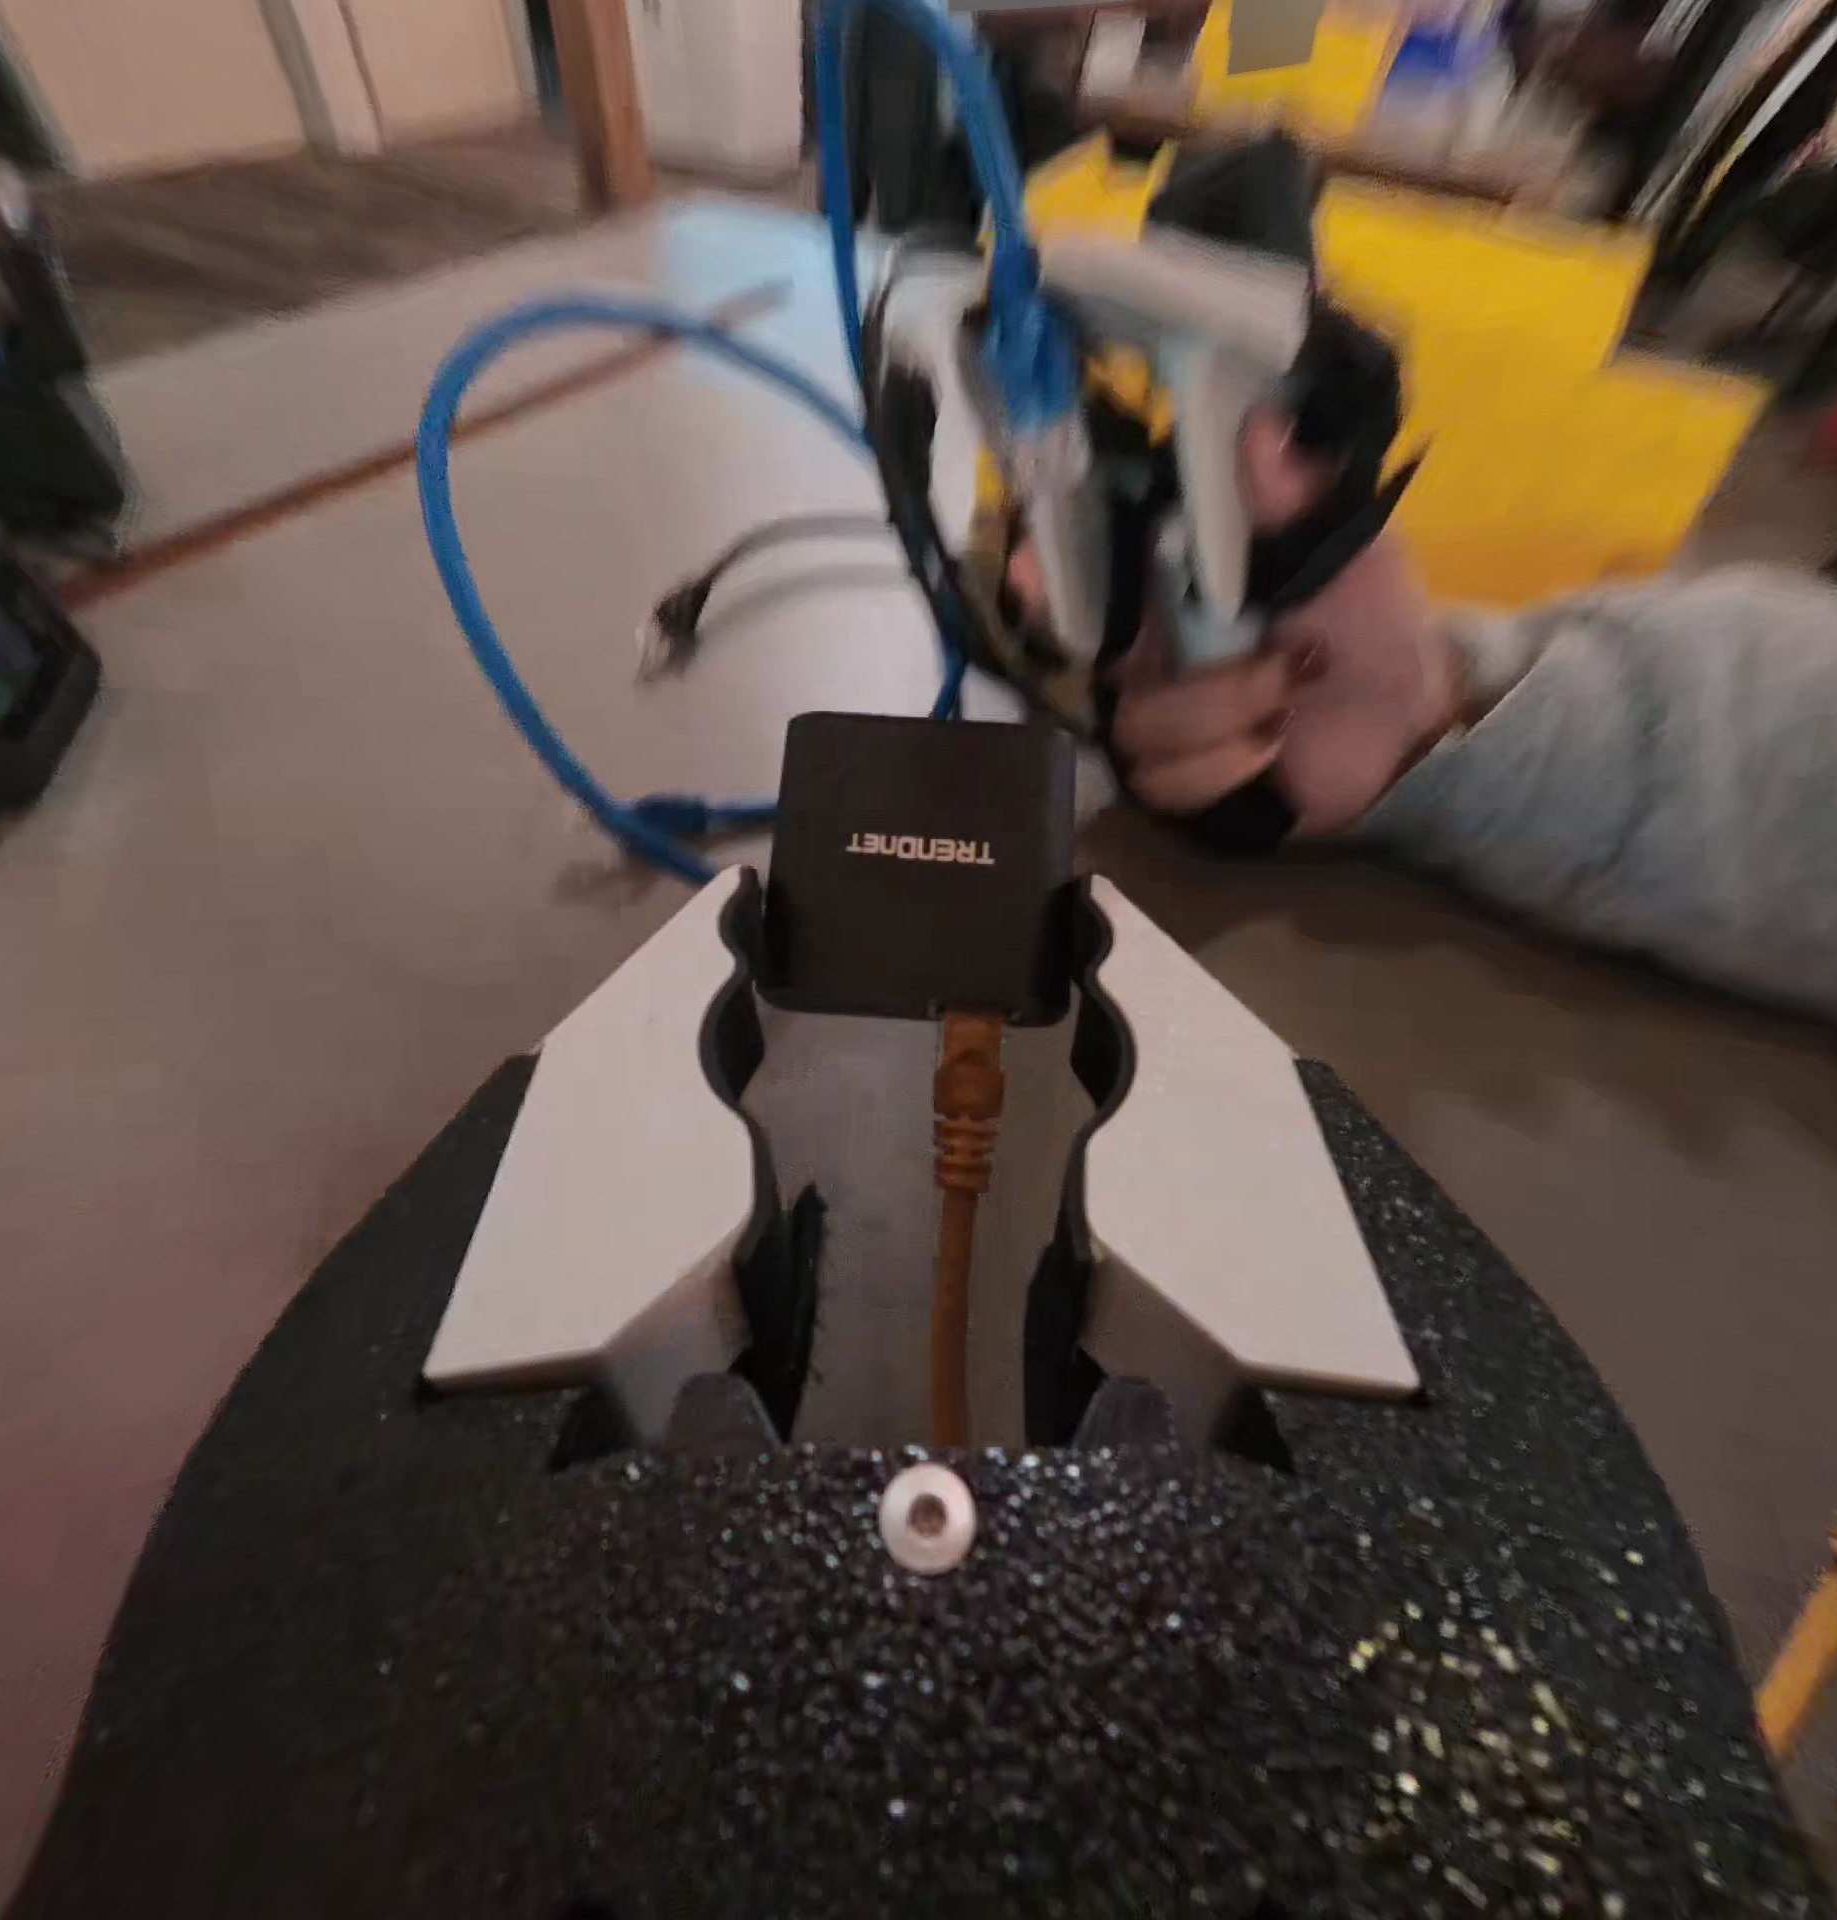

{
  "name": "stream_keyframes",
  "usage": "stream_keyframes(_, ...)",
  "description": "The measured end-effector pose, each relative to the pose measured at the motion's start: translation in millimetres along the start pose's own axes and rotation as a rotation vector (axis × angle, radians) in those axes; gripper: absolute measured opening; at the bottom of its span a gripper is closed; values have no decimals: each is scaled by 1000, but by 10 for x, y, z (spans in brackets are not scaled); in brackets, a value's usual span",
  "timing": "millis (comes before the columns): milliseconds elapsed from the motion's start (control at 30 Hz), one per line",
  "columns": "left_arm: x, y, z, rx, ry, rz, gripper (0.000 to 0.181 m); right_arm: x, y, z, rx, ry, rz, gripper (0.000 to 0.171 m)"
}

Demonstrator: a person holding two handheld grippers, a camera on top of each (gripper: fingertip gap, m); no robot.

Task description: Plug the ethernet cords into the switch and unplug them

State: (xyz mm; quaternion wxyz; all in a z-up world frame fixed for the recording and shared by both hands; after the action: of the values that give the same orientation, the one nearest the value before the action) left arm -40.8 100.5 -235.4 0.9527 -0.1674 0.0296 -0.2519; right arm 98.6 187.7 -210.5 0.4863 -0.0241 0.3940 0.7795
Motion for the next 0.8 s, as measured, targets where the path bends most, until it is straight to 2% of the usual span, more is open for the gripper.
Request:
stream_keyframes(33,37,-31,72,77,-50,-50,57,-38,19,9,7,-20,12,11)
stream_keyframes(133,155,-89,227,239,-183,-211,57,-179,100,41,28,-89,45,10)
stream_keyframes(333,262,-87,293,372,-378,-415,57,-349,242,67,-10,-236,-11,10)
stream_keyframes(633,241,-106,237,368,-373,-408,57,-368,304,24,-133,-255,-24,11)
stream_keyframes(800,244,-110,220,370,-380,-420,57,-361,304,6,-145,-264,-20,11)
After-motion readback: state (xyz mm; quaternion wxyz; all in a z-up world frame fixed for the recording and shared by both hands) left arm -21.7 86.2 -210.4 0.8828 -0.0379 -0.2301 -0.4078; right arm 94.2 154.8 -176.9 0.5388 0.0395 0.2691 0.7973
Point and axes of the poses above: each gripper's, where its closed fingertips meet, y out along the fingers, z out of its top, x = y × z across the jaws, the point moved 7 cm from there along -y, back along the fingers, and after that the axes turned 13 degrees about z, right-handed, at the moved point
